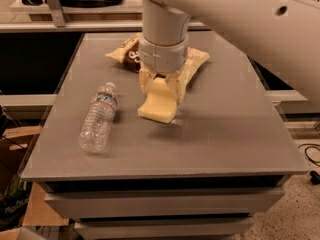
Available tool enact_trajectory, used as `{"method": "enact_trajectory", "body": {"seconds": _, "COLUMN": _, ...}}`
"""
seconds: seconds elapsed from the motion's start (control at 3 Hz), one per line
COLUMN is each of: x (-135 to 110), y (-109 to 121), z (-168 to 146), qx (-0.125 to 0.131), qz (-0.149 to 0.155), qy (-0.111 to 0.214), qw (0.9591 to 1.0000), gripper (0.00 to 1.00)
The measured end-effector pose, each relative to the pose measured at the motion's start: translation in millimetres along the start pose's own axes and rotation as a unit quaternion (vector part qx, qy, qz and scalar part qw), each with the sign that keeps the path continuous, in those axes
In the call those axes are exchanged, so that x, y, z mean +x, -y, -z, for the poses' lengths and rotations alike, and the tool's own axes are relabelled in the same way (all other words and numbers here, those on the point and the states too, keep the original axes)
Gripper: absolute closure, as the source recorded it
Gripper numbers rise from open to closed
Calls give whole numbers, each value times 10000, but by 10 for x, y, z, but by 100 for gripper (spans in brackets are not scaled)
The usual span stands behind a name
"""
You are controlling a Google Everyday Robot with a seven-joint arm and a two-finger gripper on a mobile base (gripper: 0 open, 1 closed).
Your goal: Move sponge near water bottle
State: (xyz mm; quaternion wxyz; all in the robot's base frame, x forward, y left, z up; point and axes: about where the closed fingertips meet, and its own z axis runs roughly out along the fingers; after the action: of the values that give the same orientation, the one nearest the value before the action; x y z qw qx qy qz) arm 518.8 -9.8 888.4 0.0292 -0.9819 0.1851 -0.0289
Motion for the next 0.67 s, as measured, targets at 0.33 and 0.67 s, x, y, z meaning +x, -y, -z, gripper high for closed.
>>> {"method": "enact_trajectory", "body": {"seconds": 0.33, "x": -144, "y": 202, "z": 4, "qx": 28, "qz": 484, "qy": 58, "qw": 9988, "gripper": 100}}
{"method": "enact_trajectory", "body": {"seconds": 0.67, "x": -236, "y": 333, "z": -12, "qx": 85, "qz": 790, "qy": 152, "qw": 9967, "gripper": 100}}
